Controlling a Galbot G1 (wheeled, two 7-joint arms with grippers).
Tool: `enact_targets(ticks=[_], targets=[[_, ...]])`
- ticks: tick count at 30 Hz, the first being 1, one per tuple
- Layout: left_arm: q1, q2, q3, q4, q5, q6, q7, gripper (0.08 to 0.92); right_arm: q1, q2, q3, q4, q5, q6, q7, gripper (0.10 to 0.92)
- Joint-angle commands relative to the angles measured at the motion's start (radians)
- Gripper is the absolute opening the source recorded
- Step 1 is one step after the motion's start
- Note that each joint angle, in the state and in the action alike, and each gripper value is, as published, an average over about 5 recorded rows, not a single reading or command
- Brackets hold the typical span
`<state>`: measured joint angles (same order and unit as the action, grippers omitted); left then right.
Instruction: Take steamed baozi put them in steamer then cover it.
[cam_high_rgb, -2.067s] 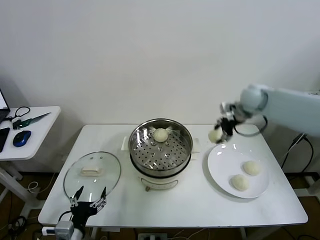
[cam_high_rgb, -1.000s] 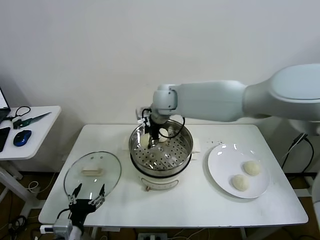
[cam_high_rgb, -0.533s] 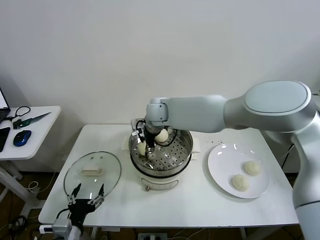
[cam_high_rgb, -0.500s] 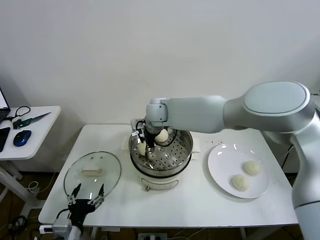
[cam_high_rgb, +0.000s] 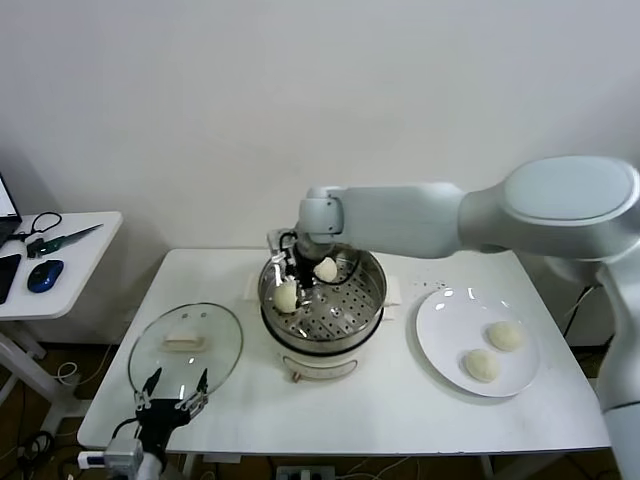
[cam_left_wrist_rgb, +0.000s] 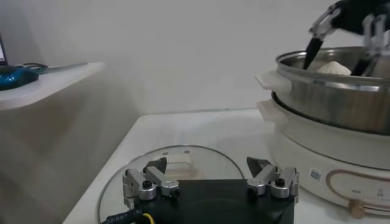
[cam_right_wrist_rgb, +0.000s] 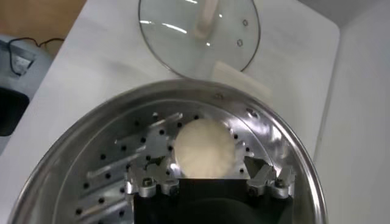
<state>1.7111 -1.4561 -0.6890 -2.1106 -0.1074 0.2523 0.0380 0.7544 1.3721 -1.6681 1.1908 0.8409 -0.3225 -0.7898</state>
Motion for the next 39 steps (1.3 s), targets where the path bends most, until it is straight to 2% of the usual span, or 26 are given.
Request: enact_targets(ticks=[1, 6, 10, 18, 25, 39], targets=[[0.0, 0.002, 0.0, 0.0, 0.001, 0.001, 0.0, 0.823, 0.164, -0.242, -0.059, 0.113, 0.015, 0.084, -0.112, 0.823], [-0.005, 0.002, 0.001, -0.003, -0.001, 0.004, 0.0, 0.823, 0.273, -0.519, -0.194, 0.199, -0.074, 0.145, -0.196, 0.823], [-0.01, 0.001, 0.002, -0.001, -0.003, 0.006, 0.001, 0.823, 0.303, -0.704, -0.291, 0.282, -0.194, 0.155, -0.191, 0.823], [-0.01, 0.002, 0.002, -0.001, -0.004, 0.008, 0.002, 0.823, 0.11, -0.915, -0.208, 0.334, -0.398, 0.116, -0.127, 0.823], [-0.007, -0.001, 0.004, -0.005, 0.002, 0.011, 0.002, 0.823, -0.117, -0.954, -0.02, 0.311, -0.49, 0.082, -0.1, 0.823], [0.011, -0.006, 0.002, 0.004, 0.007, 0.003, -0.001, 0.823, -0.386, -0.877, 0.179, 0.227, -0.548, 0.038, -0.06, 0.823]])
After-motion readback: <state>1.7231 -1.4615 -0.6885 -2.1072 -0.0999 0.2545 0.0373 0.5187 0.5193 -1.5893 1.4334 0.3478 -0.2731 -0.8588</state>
